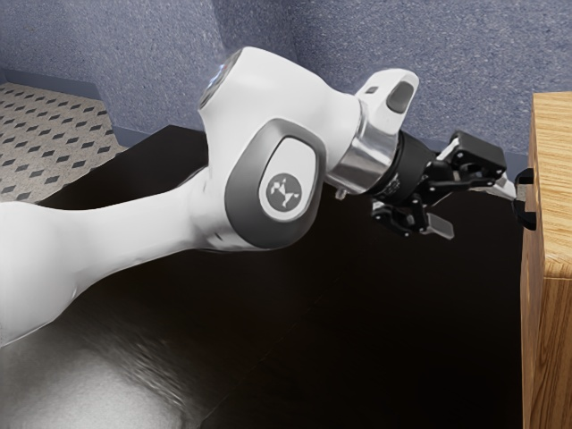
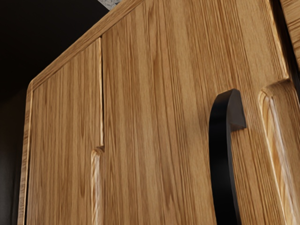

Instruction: Pull the drawer handle with one arm to open the drawer

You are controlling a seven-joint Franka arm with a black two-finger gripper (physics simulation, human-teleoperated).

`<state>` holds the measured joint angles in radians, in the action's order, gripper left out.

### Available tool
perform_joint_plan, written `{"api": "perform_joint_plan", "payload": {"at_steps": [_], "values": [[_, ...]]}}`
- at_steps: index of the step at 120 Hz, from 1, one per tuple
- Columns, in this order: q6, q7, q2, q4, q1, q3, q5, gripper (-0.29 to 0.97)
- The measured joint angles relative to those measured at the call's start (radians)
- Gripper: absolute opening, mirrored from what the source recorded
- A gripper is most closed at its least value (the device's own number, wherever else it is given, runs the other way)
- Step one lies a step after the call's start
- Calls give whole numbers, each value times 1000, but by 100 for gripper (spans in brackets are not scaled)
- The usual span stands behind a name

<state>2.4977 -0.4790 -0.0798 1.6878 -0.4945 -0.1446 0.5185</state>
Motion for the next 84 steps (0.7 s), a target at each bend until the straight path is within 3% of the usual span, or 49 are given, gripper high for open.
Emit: {"api": "perform_joint_plan", "payload": {"at_steps": [84], "values": [[-2, 0, -41, -29, 2, -4, -2, 68]]}}
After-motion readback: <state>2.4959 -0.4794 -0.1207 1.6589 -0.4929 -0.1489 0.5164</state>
